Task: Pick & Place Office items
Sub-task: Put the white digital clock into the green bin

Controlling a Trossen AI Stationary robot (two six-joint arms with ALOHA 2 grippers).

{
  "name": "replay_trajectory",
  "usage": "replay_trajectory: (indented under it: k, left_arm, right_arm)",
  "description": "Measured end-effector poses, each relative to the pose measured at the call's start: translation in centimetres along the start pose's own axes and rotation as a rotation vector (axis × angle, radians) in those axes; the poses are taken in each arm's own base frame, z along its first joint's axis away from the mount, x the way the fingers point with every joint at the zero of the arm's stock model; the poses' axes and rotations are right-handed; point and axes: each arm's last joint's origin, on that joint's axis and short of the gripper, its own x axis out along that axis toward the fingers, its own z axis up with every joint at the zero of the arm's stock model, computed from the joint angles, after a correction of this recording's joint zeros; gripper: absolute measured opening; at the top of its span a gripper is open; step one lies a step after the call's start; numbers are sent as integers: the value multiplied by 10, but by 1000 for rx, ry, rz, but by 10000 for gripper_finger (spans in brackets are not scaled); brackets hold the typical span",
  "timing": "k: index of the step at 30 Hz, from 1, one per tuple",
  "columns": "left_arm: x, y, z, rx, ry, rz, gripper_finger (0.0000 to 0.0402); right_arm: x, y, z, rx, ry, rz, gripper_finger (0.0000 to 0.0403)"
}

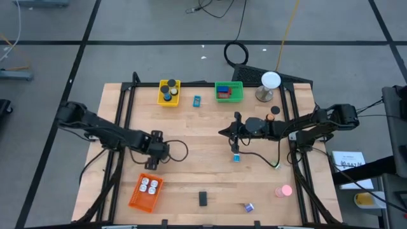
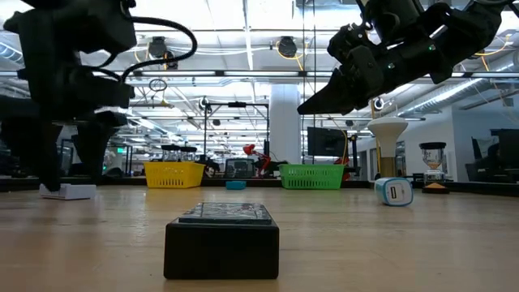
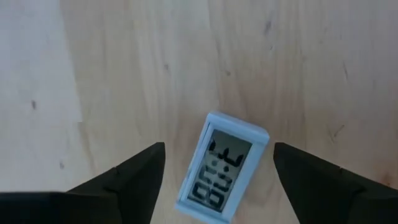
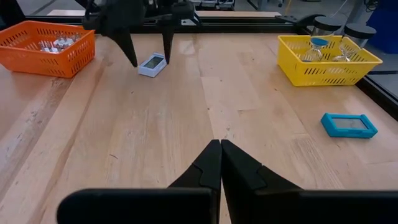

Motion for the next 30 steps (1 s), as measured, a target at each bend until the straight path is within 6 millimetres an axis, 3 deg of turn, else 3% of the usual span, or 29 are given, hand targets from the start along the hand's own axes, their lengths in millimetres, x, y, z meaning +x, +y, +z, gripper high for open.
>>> replay_trajectory:
  k: [6,16,19,25,30]
  left_arm:
    - [12,-2,8,38,-6,-7,275]
    - [14,-3,10,36,-28,-32,160]
    - [11,-2,14,57,-89,-6,152]
    - [-14,21,22,-9,-285,71,152]
    - [-29,35,26,-36,-711,41,152]
  right_arm:
    - [0,0,0,0,0,0,0]
    - [0,0,0,0,-1,0,0]
    - [0,0,0,0,-2,0,0]
    - [0,0,-1,0,10,0,0]
    - [0,0,-1,0,12,0,0]
